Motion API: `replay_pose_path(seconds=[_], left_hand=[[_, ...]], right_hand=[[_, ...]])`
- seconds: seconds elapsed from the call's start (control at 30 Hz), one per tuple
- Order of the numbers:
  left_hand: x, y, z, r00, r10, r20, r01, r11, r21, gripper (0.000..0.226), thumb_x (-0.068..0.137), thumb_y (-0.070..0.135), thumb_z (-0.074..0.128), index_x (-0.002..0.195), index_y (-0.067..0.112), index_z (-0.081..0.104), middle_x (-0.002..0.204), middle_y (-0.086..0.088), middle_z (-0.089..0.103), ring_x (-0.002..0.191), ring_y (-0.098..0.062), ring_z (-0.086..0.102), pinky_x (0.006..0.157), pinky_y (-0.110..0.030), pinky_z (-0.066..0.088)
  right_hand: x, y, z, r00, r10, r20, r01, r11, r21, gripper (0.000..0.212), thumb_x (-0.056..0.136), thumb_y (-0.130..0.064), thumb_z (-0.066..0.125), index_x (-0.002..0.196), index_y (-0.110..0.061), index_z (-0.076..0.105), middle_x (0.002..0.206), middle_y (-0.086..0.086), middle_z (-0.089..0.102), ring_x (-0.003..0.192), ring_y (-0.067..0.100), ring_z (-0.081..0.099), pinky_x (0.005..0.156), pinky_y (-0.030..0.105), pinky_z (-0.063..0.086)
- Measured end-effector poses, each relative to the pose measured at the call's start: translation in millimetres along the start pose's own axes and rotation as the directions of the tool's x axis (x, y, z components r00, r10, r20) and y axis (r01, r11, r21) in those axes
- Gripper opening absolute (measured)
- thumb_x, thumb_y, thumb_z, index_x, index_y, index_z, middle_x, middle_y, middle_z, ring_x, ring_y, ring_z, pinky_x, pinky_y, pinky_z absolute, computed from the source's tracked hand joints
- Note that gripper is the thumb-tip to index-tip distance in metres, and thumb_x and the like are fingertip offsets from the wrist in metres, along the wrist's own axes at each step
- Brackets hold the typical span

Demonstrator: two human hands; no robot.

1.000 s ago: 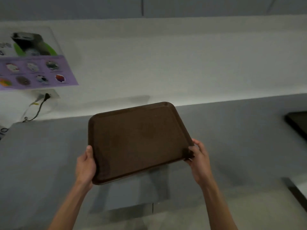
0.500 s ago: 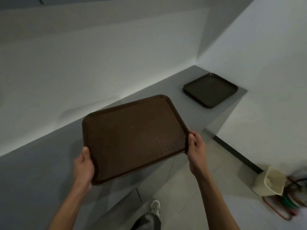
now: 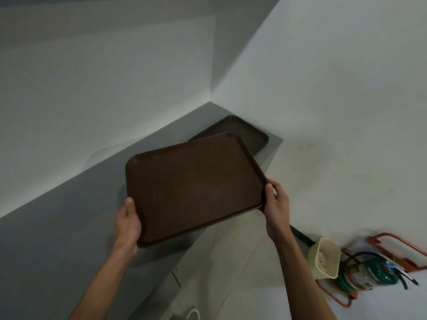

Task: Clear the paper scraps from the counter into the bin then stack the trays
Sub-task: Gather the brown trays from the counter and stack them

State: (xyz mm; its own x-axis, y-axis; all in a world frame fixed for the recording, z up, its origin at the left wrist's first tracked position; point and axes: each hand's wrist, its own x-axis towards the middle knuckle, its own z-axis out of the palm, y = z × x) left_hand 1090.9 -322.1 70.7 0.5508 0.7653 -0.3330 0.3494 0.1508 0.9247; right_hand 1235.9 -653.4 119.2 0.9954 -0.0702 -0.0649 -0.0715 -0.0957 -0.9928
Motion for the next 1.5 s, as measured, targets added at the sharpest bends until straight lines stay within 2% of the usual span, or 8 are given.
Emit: replay_pose_path(seconds=[0.33,0.5,0.67,0.9,1.03,1.17,1.4,1.5], left_hand=[[51.4,22.0,192.2,0.994,0.015,-0.108,-0.011,0.999,0.039,0.066,0.101,0.065,0.041,0.116,0.007,0.07,0.112,-0.012,0.072,0.105,-0.031,0.068,0.097,-0.053,0.054],[55.3,22.9,270.8,0.98,0.075,-0.186,-0.047,0.987,0.151,0.04,0.109,0.039,0.043,0.121,0.007,0.063,0.109,-0.015,0.067,0.103,-0.033,0.064,0.092,-0.048,0.05],[66.2,19.3,332.4,0.963,0.105,-0.248,-0.024,0.95,0.31,0.036,0.11,0.03,0.042,0.124,0.003,0.062,0.107,-0.019,0.068,0.1,-0.037,0.065,0.087,-0.049,0.053],[110.4,13.6,390.2,0.941,0.096,-0.325,0.058,0.899,0.435,0.039,0.109,0.029,0.043,0.124,-0.002,0.06,0.116,-0.026,0.06,0.108,-0.044,0.06,0.093,-0.052,0.048],[129.1,1.6,413.8,0.934,0.073,-0.349,0.108,0.874,0.473,0.037,0.108,0.024,0.045,0.13,-0.002,0.06,0.122,-0.029,0.059,0.108,-0.046,0.059,0.095,-0.051,0.049],[141.3,-1.8,432.6,0.938,0.094,-0.335,0.072,0.889,0.452,0.049,0.109,0.023,0.042,0.158,0.016,0.038,0.123,-0.02,0.063,0.103,-0.042,0.063,0.093,-0.05,0.054],[165.1,-9.4,429.5,0.92,0.144,-0.364,0.084,0.836,0.543,0.055,0.108,0.021,0.043,0.161,0.019,0.03,0.121,-0.027,0.064,0.096,-0.047,0.066,0.087,-0.055,0.056],[171.2,-4.3,435.7,0.926,0.089,-0.368,0.145,0.815,0.561,0.055,0.108,0.021,0.042,0.161,0.017,0.029,0.129,-0.027,0.057,0.106,-0.05,0.061,0.095,-0.055,0.051]], right_hand=[[216.8,54.1,-61.7,1.0,0.023,-0.011,-0.024,0.993,-0.113,0.011,0.11,-0.039,0.048,0.112,-0.04,0.059,0.106,0.004,0.074,0.097,0.024,0.074,0.082,0.058,0.064],[324.6,72.4,-76.6,0.999,0.004,0.051,0.007,0.974,-0.227,0.014,0.109,-0.036,0.048,0.104,-0.047,0.056,0.103,0.004,0.07,0.094,0.025,0.071,0.083,0.058,0.063],[408.1,86.3,-74.0,0.993,-0.008,0.118,0.046,0.947,-0.317,0.008,0.109,-0.035,0.048,0.11,-0.038,0.056,0.101,0.004,0.07,0.091,0.026,0.07,0.083,0.054,0.061],[496.1,100.6,-42.2,0.987,-0.012,0.163,0.084,0.895,-0.438,0.022,0.11,-0.023,0.052,0.126,-0.012,0.063,0.111,0.01,0.069,0.102,0.031,0.066,0.085,0.034,0.049],[528.3,112.4,-23.3,0.987,-0.01,0.16,0.09,0.856,-0.508,0.024,0.109,-0.017,0.054,0.126,-0.006,0.066,0.116,0.017,0.071,0.105,0.036,0.068,0.091,0.04,0.051],[564.4,126.6,-4.6,0.974,-0.043,0.221,0.157,0.833,-0.531,0.022,0.108,-0.018,0.055,0.123,-0.011,0.068,0.113,0.013,0.072,0.104,0.036,0.069,0.09,0.042,0.054],[588.7,144.8,21.2,0.904,-0.046,0.425,0.284,0.809,-0.515,0.044,0.109,-0.015,0.052,0.152,-0.024,0.056,0.134,0.015,0.067,0.118,0.038,0.065,0.101,0.046,0.05],[600.2,154.5,24.5,0.852,-0.098,0.515,0.394,0.767,-0.506,0.058,0.11,-0.011,0.048,0.159,-0.04,0.035,0.101,0.02,0.071,0.085,0.04,0.068,0.076,0.039,0.049]])
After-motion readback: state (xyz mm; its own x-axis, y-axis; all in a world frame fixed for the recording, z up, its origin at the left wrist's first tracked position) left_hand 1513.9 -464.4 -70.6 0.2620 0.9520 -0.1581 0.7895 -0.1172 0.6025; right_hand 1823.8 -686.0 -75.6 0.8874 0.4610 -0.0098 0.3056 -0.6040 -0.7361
